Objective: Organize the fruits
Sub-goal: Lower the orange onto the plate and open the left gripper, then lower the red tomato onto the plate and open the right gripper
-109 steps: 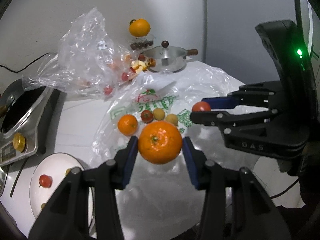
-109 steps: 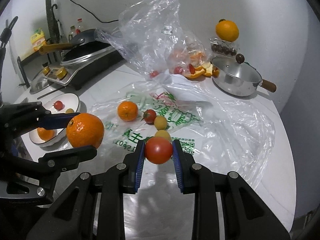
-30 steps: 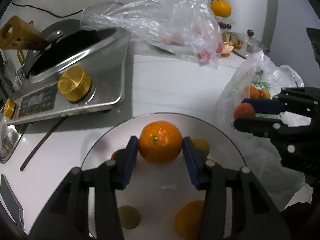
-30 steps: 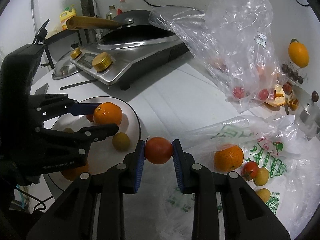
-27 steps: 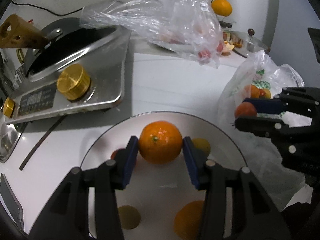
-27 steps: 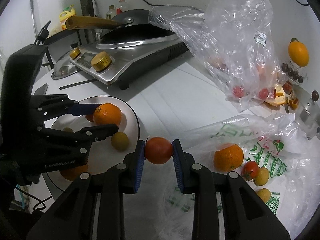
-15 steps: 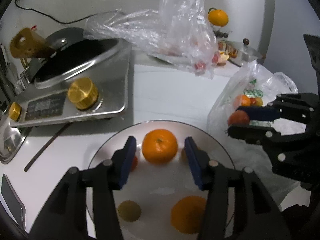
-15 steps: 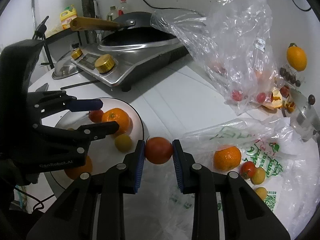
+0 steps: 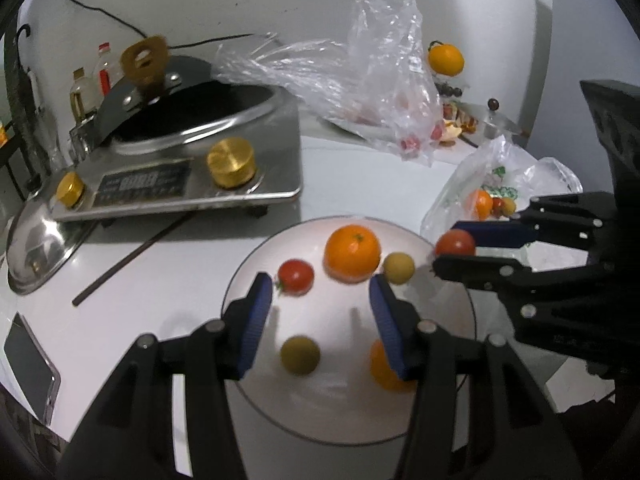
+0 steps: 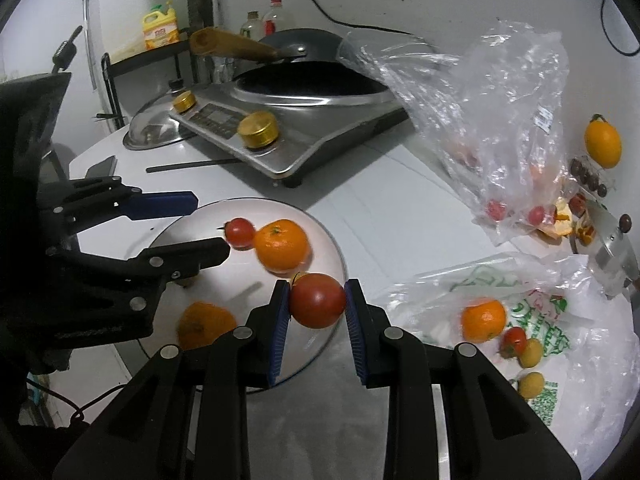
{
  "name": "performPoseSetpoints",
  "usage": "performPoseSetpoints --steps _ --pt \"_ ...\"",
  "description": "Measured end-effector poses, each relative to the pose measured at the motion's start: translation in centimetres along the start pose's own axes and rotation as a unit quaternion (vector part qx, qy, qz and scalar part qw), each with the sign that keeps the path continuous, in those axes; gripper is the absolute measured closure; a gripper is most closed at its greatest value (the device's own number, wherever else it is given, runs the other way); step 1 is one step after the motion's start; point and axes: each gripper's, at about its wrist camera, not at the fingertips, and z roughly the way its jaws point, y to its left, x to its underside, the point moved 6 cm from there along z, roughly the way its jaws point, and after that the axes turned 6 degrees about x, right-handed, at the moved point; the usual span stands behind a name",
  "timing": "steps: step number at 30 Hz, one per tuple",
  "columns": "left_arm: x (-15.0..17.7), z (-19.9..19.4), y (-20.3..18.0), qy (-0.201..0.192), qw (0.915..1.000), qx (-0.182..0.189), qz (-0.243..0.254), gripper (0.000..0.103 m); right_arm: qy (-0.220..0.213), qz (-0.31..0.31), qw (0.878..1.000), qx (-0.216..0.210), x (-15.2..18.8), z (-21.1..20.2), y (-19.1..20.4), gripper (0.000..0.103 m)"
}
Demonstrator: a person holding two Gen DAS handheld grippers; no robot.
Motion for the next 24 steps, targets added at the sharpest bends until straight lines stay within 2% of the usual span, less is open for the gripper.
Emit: performPoseSetpoints --steps 10,11,12,14,24 --pt "1.1 -0.3 1.2 -0.016 0.9992 0.013 -0.035 0.05 0.039 -0.01 0.999 0.0 1.1 2.6 1.5 0.073" --pt "1.1 -0.3 1.3 -0.018 0.9991 0.014 -0.036 0.048 0.04 -0.01 0.999 0.001 1.1 2.7 1.6 0.073" --pt "1.2 -0.4 1.3 -0.02 0.999 0.016 -0.037 0.038 0.042 -0.01 0.999 0.002 1.2 2.8 1.6 0.073" --pt "1.3 -0.6 1.5 -0.025 0.9987 0.018 -0.04 0.032 0.045 -0.009 0.999 0.004 1.3 3.0 1.7 0.073" --pt "1.7 -0.7 1.4 -0.023 0.9987 0.018 -0.042 0.032 0.058 0.006 0.998 0.007 1.9 3.7 1.5 0.073"
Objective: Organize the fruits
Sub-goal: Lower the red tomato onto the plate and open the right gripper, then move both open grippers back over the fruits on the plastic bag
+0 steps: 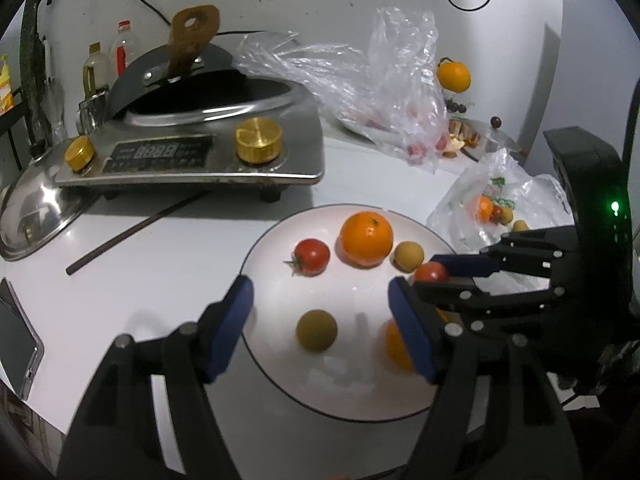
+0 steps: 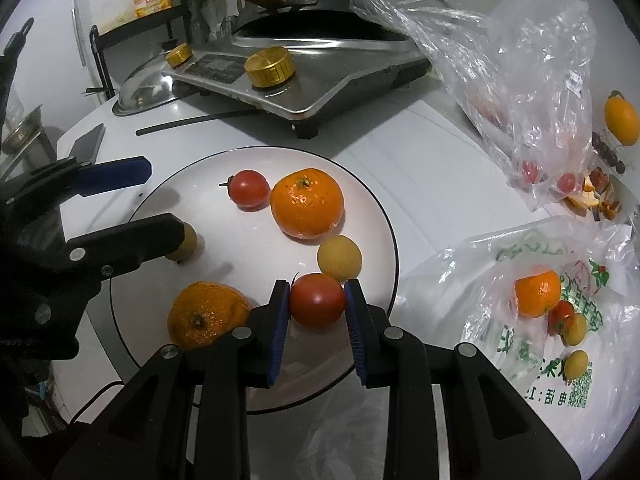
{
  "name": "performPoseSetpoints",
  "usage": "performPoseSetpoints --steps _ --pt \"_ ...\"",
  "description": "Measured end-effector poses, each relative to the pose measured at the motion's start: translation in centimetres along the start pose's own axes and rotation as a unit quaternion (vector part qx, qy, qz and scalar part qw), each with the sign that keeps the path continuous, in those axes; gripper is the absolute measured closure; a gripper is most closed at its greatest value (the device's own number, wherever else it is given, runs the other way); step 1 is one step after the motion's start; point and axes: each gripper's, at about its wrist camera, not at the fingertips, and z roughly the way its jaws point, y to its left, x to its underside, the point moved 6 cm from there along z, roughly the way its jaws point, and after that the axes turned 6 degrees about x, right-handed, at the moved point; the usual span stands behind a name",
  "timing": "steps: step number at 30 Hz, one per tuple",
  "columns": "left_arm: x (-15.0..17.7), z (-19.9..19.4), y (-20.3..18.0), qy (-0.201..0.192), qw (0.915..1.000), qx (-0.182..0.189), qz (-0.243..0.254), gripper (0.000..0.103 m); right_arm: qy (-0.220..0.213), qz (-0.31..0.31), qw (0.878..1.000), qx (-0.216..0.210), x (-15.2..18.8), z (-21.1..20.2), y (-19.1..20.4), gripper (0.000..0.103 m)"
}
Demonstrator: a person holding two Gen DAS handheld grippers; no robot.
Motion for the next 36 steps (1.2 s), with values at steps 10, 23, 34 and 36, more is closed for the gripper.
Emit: performPoseSetpoints --steps 10,23,34,36 --pt "0.1 -0.6 -0.4 -0.004 1.0 0.0 0.001 0.032 -0.008 0.013 1.0 0.004 -0.2 -0.9 -0.5 0.058" --pt "-0.1 -2.0 -2.8 -0.014 0.9998 0.002 0.013 0.032 -0.034 0.007 0.999 0.012 -0.1 -4.3 -0.7 0.058" --pt "-0.5 -3.0 -5.9 -0.021 0.9992 0.005 0.033 0.032 -0.056 0.019 0.998 0.023 1.1 -7.1 -2.4 0.058" --pt "-0.6 -3.1 -6.5 -0.021 0.9991 0.007 0.035 0.032 -0.058 0.023 0.998 0.026 1.5 -7.6 -2.9 0.058"
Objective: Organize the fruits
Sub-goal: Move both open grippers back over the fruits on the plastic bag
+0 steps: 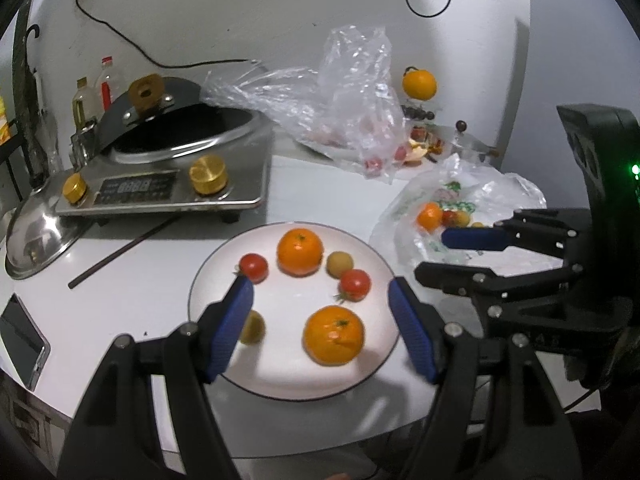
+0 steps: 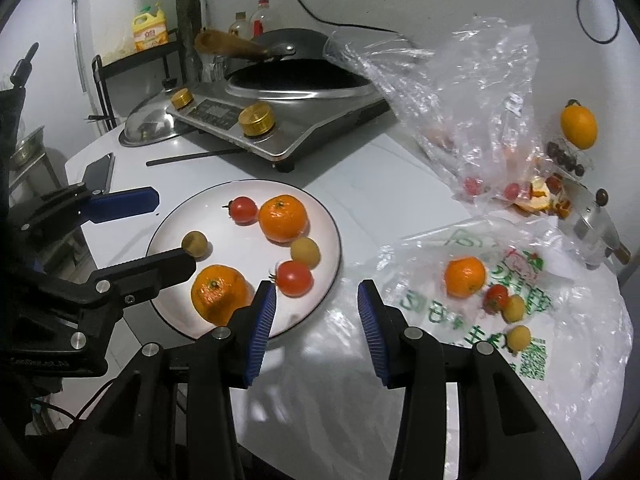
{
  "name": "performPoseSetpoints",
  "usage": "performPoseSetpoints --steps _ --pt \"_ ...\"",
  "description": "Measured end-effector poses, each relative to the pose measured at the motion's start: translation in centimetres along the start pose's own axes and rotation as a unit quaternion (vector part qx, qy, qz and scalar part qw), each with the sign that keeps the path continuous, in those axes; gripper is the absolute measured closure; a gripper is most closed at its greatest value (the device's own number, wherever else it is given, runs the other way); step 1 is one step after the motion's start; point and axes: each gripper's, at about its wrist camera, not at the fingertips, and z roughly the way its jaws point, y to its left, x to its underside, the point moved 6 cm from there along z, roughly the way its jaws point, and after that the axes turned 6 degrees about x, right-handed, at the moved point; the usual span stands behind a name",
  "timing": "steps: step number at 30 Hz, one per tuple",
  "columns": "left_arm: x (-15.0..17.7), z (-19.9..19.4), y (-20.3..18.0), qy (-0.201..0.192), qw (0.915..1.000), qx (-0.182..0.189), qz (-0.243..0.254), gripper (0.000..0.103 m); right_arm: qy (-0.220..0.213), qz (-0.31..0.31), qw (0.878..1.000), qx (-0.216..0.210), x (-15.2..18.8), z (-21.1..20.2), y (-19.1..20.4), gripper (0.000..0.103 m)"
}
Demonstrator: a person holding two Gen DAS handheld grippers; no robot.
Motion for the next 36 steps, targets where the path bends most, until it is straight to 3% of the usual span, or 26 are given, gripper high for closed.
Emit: performPoseSetpoints --steps 18,36 --pt "-0.8 0.5 -5.5 0.008 0.9993 0.01 0.034 0.032 -0.025 0.028 0.999 0.02 1.8 -3.7 -4.8 0.058" --pt "-1.6 2.3 -10.4 0.027 0.9967 0.02 0.074 0.032 -0.034 0.068 0.997 0.03 4.2 -4.8 -9.7 0.058"
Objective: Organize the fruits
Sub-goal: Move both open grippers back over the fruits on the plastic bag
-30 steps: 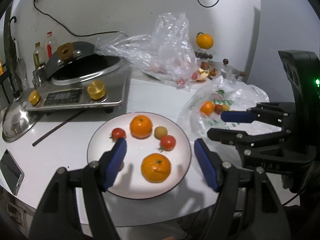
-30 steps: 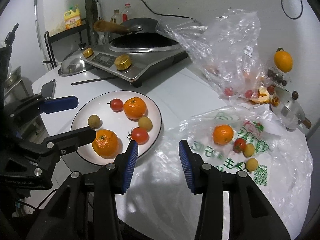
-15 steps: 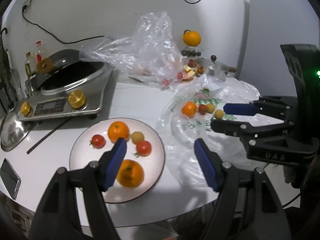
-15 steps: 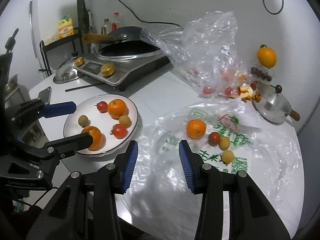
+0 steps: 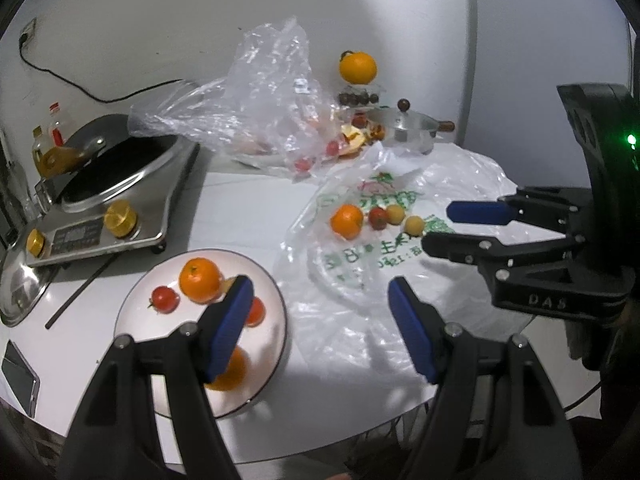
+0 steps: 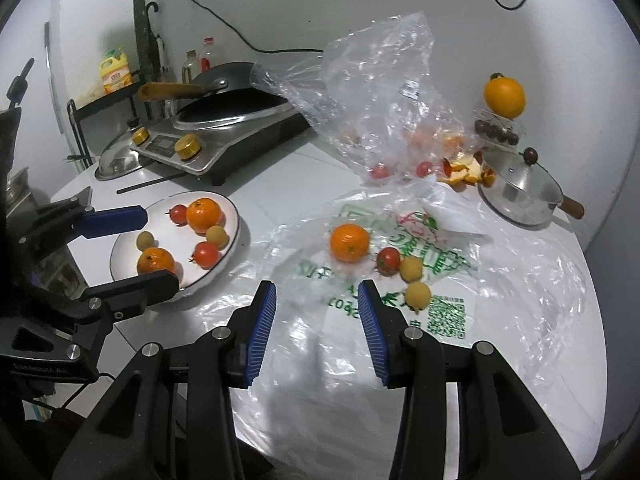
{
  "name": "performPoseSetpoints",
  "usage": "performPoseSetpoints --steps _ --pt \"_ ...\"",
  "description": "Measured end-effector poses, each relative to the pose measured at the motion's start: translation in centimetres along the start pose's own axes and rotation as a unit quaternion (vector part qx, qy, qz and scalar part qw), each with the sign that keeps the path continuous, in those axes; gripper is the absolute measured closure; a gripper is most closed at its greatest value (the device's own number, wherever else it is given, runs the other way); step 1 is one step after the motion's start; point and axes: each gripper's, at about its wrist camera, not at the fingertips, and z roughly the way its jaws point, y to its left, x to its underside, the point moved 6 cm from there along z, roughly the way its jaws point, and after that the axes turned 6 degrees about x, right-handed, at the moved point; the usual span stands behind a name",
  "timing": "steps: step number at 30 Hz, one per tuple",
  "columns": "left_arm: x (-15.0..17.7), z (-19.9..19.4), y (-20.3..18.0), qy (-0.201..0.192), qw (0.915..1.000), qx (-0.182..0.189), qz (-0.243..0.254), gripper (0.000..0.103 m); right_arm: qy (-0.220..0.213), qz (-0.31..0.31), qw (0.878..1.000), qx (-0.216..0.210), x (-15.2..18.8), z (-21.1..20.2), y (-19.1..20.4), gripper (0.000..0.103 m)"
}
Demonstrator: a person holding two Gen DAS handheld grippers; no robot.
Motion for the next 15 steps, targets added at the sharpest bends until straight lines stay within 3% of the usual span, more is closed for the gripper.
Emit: performPoseSetpoints --steps 15 --pt "-2.0 3.9 -3.4 0.014 0.9996 0.011 0.024 0.032 0.012 0.034 0.999 0.004 1.1 1.9 -6.0 0.058"
